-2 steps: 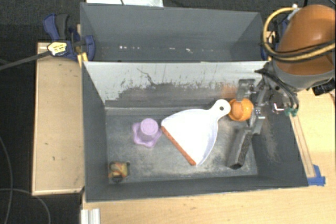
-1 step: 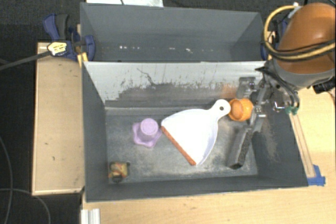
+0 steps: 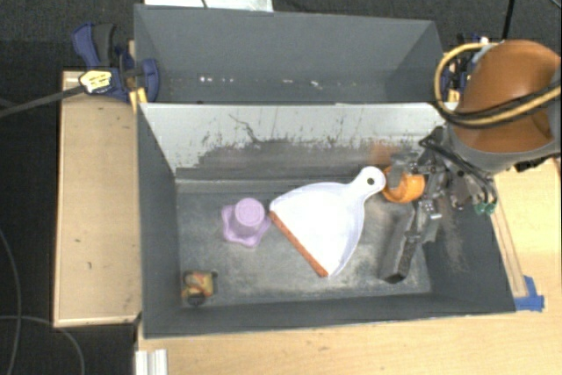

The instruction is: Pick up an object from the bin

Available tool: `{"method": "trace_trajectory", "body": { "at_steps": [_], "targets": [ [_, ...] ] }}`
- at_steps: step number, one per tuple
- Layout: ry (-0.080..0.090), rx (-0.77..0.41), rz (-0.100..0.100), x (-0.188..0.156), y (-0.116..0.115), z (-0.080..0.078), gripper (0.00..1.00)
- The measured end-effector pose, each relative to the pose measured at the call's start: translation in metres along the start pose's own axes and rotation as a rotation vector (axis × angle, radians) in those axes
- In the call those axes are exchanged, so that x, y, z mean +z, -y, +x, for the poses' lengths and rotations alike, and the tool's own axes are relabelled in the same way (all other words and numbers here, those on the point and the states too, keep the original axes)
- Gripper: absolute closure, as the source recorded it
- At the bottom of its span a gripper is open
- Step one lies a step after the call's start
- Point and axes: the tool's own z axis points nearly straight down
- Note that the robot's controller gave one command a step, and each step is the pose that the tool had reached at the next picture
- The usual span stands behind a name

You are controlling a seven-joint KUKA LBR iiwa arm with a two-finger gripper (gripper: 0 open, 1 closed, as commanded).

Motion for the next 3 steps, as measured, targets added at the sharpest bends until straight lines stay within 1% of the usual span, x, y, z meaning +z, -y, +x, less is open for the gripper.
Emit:
{"method": "trace_trajectory", "body": {
  "at_steps": [1,2,3],
  "targets": [
    [-0.005,-0.340,-0.002,0.021,0.011,0.032,0.00],
    [-0.001,-0.758,-0.002,0.039,0.030,0.030,0.00],
    [0.000,-0.783,-0.001,0.112,0.009,0.021,0.00]
  ]
}}
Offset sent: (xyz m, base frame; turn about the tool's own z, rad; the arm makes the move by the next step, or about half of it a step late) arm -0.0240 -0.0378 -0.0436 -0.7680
